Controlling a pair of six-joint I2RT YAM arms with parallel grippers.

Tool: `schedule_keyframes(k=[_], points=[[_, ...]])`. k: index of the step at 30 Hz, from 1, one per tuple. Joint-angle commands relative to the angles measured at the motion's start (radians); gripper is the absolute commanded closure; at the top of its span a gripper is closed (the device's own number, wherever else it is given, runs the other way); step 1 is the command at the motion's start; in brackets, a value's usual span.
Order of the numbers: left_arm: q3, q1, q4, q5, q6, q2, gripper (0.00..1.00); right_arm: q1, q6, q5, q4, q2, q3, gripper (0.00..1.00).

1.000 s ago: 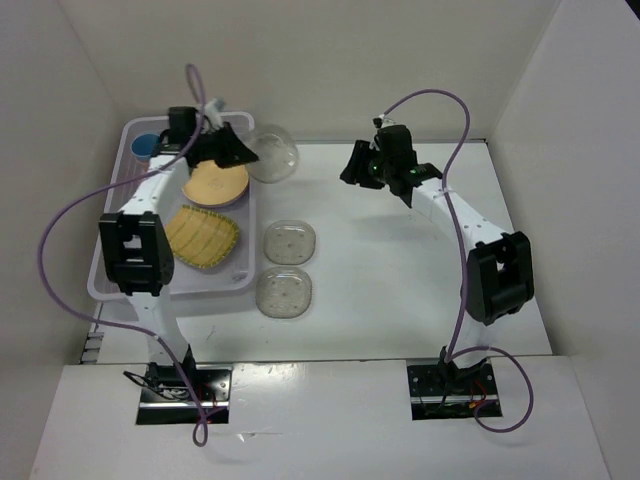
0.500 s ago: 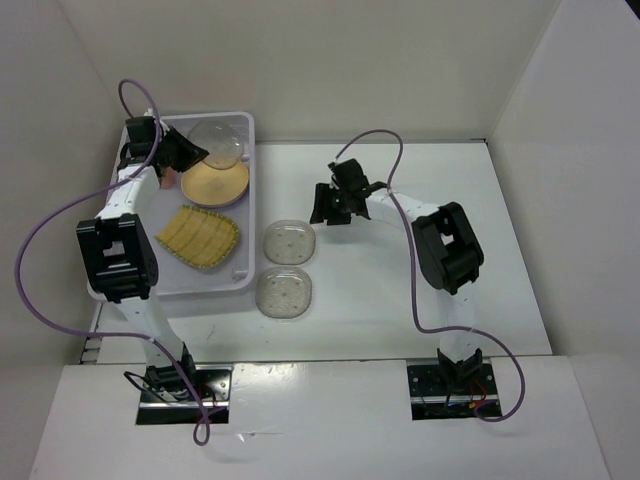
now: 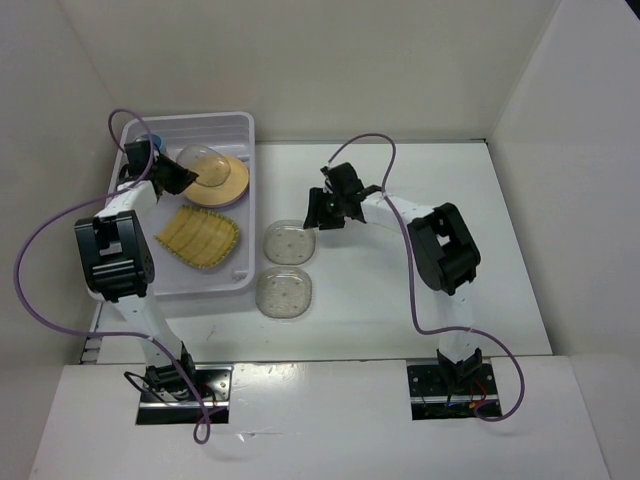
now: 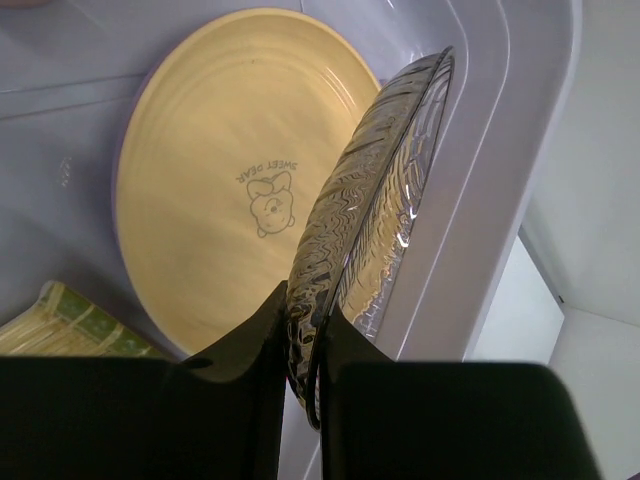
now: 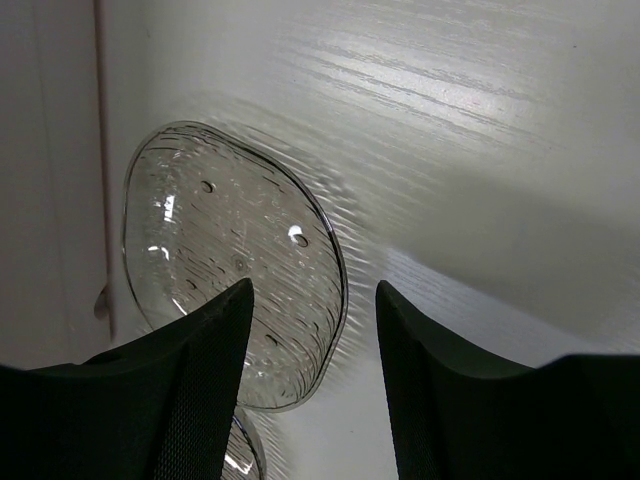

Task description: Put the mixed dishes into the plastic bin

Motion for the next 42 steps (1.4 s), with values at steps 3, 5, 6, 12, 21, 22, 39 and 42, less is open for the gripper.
schedule_keyframes(k=[3, 5, 6, 12, 21, 22, 39, 42], points=[[0.002, -0.005, 0.054, 0.033, -0.045, 0.063, 0.94, 0.023, 0.005, -0.011, 0.027, 0.021, -0.02, 0.43], [0.013, -0.005, 0.042, 0.033, -0.045, 0.076, 0.93, 0.023, 0.005, -0.011, 0.016, 0.022, -0.031, 0.43], [0.013, -0.015, 0.033, 0.024, -0.045, 0.076, 0.9, 0.023, -0.004, -0.011, 0.016, 0.022, -0.031, 0.43], [0.013, -0.025, -0.009, 0.023, -0.002, 0.076, 0.73, 0.041, -0.004, -0.011, 0.016, 0.034, -0.031, 0.43], [0.004, -0.025, -0.16, -0.024, 0.087, -0.002, 0.01, 0.064, 0.016, 0.023, -0.024, 0.097, 0.026, 0.5], [0.004, -0.025, -0.176, -0.024, 0.096, -0.039, 0.0, 0.064, 0.016, 0.032, -0.024, 0.097, 0.026, 0.51], [0.043, -0.025, -0.291, 0.198, 0.335, -0.418, 0.0, 0.041, -0.025, 0.087, -0.059, 0.034, 0.006, 1.0], [-0.022, -0.025, -0.189, 0.437, 0.401, -0.429, 0.0, 0.018, -0.025, 0.097, -0.059, -0.035, -0.016, 1.0]])
